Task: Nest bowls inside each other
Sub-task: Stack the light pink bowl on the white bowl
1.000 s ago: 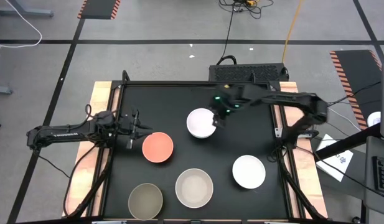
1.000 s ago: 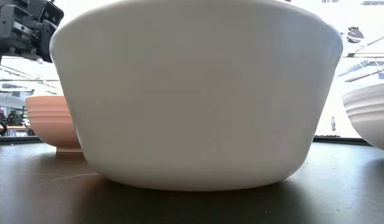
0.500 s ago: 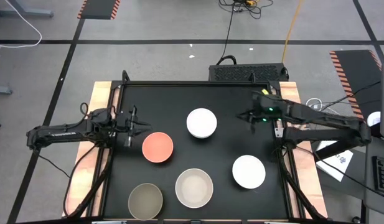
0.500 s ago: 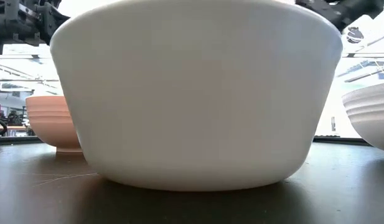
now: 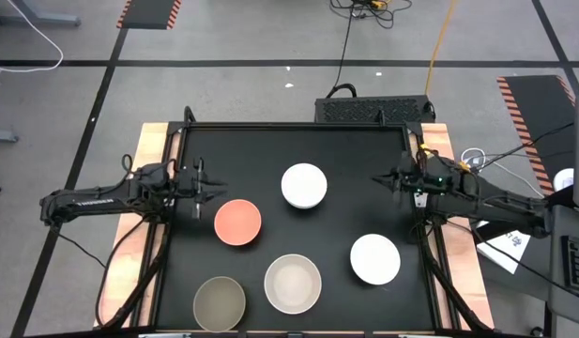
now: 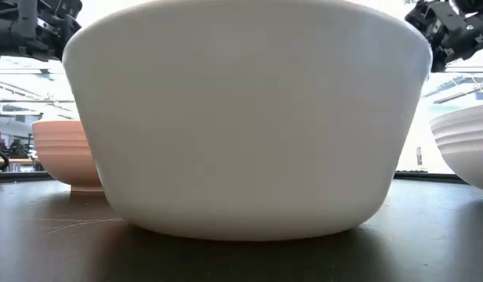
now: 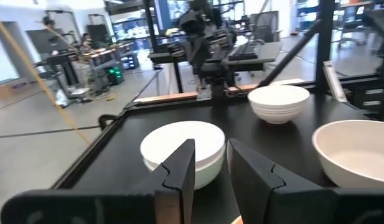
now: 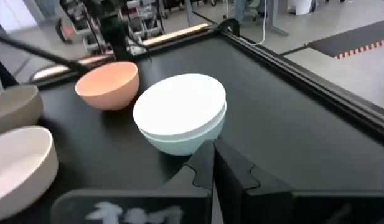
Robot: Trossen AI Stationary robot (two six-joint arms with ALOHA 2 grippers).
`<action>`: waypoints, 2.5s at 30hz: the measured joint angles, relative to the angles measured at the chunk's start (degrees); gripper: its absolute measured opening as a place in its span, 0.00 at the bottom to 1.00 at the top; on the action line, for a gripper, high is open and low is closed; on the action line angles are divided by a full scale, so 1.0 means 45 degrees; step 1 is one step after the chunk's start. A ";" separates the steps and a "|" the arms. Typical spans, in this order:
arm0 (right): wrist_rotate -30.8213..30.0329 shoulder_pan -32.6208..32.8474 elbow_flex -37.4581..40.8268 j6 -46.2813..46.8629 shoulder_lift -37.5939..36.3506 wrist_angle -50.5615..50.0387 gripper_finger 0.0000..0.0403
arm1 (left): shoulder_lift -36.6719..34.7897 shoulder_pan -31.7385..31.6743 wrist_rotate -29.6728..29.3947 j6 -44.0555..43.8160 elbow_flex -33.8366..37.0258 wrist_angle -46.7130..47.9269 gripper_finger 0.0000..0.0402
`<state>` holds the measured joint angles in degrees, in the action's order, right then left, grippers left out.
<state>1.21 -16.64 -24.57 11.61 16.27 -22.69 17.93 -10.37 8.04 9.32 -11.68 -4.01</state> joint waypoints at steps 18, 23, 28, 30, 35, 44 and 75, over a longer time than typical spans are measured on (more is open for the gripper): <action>-0.0361 -0.0010 0.1760 0.0776 -0.0708 0.1207 0.00 | 0.0503 -0.0016 -0.1701 -0.2037 -0.2193 0.2076 0.25; -0.0344 -0.0005 0.1796 0.0632 -0.0943 0.1377 0.00 | 0.1867 -0.0024 -0.2487 -0.2452 -0.3750 0.3774 0.32; -0.0261 0.0000 0.1796 0.0346 -0.1262 0.1495 0.00 | 0.3793 -0.0024 -0.2505 -0.2940 -0.4241 0.4431 0.47; -0.0251 0.0000 0.1796 0.0370 -0.1379 0.1450 0.01 | 0.4605 -0.0085 -0.2504 -0.3330 -0.4511 0.4947 0.54; -0.0237 0.0000 0.1796 0.0524 -0.1447 0.1352 0.02 | 0.6290 -0.0462 -0.2433 -0.3914 -0.5474 0.6887 0.70; -0.0217 0.0000 0.1796 0.0588 -0.1447 0.1363 0.02 | 0.8220 -0.0776 -0.1184 -0.5306 -0.6707 1.0395 0.78; 0.0419 0.0000 0.1878 0.0602 -0.1428 0.1410 0.02 | 1.0398 0.0517 -0.0078 -0.6761 -0.6917 1.1725 0.77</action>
<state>3.09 -16.64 -16.12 14.32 9.85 -16.34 64.73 -8.05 7.69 -21.10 -42.81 48.75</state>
